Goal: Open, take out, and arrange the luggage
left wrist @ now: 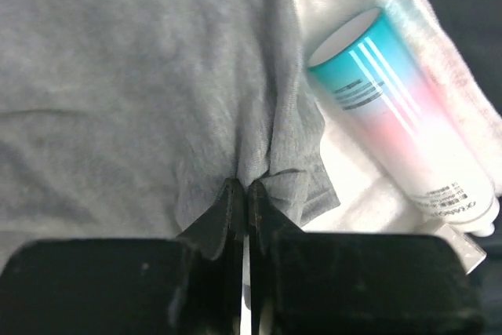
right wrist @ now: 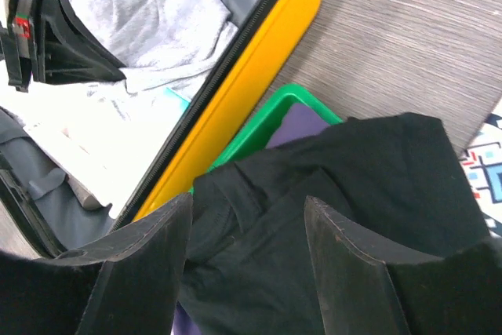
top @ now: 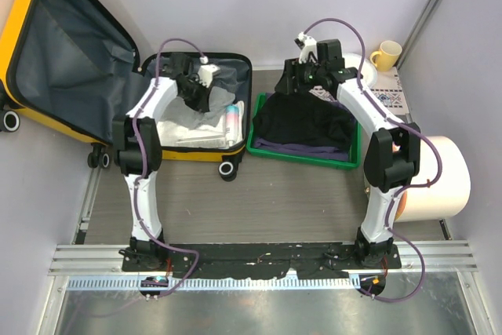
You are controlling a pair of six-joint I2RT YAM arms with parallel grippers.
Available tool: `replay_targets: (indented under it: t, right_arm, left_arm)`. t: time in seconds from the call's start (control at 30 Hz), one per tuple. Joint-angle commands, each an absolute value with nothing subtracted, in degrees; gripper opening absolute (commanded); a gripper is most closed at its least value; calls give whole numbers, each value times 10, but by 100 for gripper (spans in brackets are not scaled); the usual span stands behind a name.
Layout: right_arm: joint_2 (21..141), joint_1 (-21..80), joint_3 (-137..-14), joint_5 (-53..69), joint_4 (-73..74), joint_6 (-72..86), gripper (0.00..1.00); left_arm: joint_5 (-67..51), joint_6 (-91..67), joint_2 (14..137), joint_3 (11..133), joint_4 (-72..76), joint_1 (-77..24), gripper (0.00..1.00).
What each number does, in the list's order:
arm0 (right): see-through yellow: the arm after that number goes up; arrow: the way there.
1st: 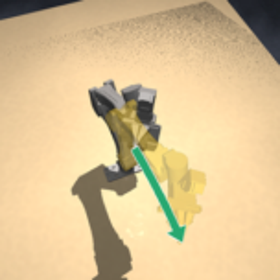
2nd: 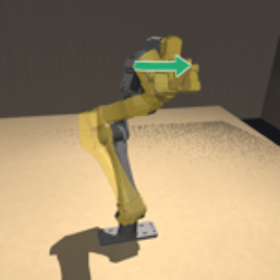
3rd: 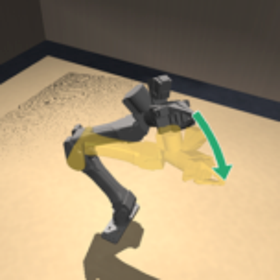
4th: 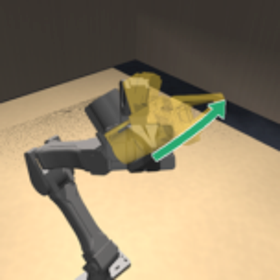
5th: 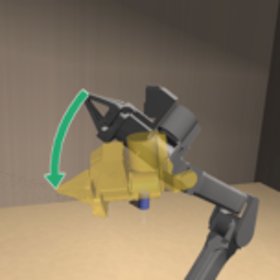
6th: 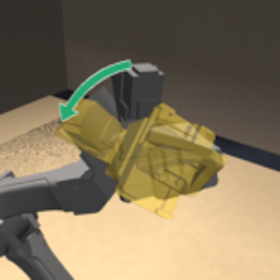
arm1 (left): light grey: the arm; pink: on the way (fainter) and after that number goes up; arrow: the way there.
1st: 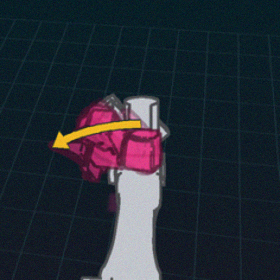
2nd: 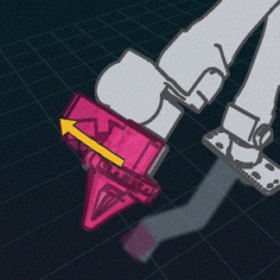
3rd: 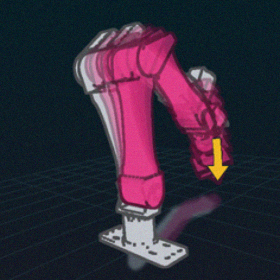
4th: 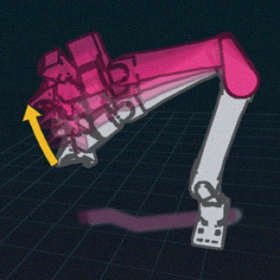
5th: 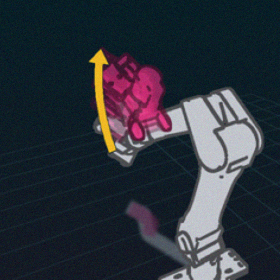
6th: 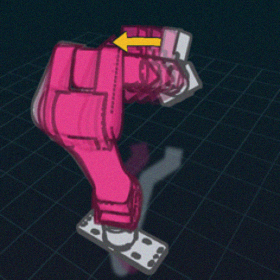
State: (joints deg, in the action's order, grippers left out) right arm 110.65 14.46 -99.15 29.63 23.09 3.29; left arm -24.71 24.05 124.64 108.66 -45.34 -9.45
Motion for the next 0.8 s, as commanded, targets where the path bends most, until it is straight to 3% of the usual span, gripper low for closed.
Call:
replay_targets:
  t: [0.0, 0.2, 0.33, 0.43, 0.77]
  right_arm:
    - [1110, 171, -1023, 303, 175, 76, 65]
    - [1135, 205, -1035, 306, 152, 100, 65]
    - [1144, 211, -1041, 303, 149, 102, 65]
    - [1149, 212, -1046, 301, 148, 102, 65]
    - [1152, 213, -1054, 298, 148, 101, 66]
  left_arm:
    - [-330, 178, 1214, 1107, -467, -48, 0]
    - [-366, 183, 1213, 1105, -467, -26, 6]
    - [-350, 204, 1202, 1079, -461, -48, 51]
    - [-321, 208, 1192, 1054, -437, -69, 62]
    - [-225, 232, 1222, 1051, -425, -126, 68]
